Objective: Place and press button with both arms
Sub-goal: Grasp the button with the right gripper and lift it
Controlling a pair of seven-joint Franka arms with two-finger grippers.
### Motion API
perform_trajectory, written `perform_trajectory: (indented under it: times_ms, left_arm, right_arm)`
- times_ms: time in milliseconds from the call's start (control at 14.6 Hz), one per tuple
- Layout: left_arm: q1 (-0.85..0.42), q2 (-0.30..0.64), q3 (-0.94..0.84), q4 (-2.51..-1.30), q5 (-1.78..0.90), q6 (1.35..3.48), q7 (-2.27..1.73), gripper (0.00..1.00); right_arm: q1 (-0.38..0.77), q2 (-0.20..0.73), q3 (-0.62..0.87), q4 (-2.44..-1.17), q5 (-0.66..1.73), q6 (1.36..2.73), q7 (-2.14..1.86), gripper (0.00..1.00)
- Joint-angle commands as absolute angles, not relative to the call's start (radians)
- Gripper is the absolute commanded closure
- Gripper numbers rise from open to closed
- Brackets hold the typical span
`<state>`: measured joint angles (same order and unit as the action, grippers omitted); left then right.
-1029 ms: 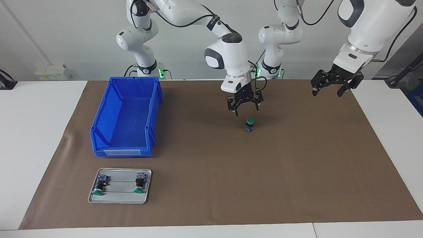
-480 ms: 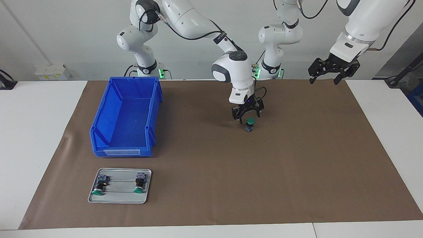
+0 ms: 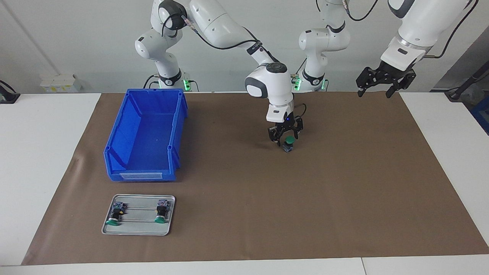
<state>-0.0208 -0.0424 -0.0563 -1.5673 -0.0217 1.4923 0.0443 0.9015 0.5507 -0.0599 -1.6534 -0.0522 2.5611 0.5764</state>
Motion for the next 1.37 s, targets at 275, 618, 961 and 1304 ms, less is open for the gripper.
perform_trajectory:
  times_ms: [275,618,961,1304]
  left_arm:
    - [-0.011,-0.064,-0.058,-1.601,-0.002,1.529,0.071,0.00]
    - [-0.005,-0.063,-0.060,-1.601,-0.002,1.532,0.072,0.00]
    - [-0.003,-0.063,-0.060,-1.601,0.003,1.532,0.072,0.00]
    - [-0.003,-0.066,-0.060,-1.605,0.012,1.529,0.068,0.00]
  right_arm:
    - [0.911,0.557,-0.064,-1.661,-0.083,2.614,0.560,0.23]
    - [0.927,0.581,-0.067,-1.654,-0.130,2.635,0.560,0.79]
    - [0.930,0.584,-0.072,-1.612,-0.160,2.559,0.574,1.00]
    - [0.853,0.464,-0.087,-1.589,-0.158,2.459,0.585,1.00]
